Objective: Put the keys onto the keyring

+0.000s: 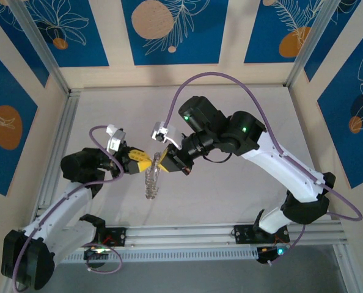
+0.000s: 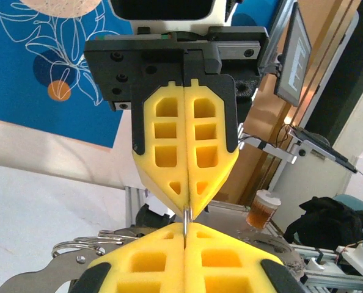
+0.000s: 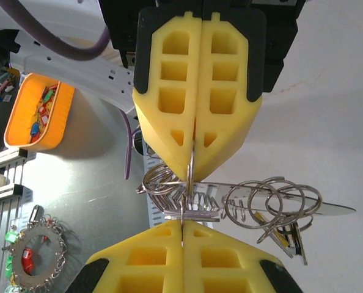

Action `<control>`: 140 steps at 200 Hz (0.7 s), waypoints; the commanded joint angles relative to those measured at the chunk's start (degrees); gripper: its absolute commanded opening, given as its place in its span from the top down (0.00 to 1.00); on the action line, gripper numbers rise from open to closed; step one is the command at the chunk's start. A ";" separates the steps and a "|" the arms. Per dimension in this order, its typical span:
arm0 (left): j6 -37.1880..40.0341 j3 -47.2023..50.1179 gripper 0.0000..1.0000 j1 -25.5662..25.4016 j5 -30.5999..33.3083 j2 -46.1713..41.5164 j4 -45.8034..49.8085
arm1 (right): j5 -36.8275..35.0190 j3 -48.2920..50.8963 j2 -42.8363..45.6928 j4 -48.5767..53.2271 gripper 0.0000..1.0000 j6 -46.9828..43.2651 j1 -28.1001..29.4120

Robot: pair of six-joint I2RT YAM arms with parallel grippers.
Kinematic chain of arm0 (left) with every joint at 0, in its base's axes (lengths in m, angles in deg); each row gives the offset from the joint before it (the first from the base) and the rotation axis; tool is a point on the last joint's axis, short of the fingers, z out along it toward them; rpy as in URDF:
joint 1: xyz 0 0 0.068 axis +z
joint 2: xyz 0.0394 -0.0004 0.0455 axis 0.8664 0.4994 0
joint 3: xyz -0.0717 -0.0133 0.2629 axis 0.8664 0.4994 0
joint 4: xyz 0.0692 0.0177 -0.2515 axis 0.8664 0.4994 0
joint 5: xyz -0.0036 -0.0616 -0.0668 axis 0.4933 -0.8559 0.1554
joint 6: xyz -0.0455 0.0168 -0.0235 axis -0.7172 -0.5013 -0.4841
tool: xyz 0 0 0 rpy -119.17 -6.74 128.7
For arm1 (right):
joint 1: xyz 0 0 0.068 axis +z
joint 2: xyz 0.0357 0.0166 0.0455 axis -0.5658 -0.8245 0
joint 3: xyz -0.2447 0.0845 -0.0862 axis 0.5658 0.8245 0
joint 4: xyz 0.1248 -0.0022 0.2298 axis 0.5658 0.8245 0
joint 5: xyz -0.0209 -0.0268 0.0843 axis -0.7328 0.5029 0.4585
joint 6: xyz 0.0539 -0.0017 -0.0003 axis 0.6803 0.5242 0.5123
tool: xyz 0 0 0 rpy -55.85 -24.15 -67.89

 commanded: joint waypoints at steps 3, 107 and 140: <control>15.62 -1.87 1.00 0.11 3.27 -3.44 19.46 | -0.28 2.59 2.77 -0.94 1.00 0.98 -0.81; 33.90 -0.43 1.00 -3.14 29.07 -1.15 57.17 | 1.61 25.65 17.20 -13.93 1.00 3.46 -11.64; 41.80 -4.16 1.00 -7.17 41.82 3.86 76.09 | 4.56 32.12 19.81 -17.53 1.00 3.49 -16.17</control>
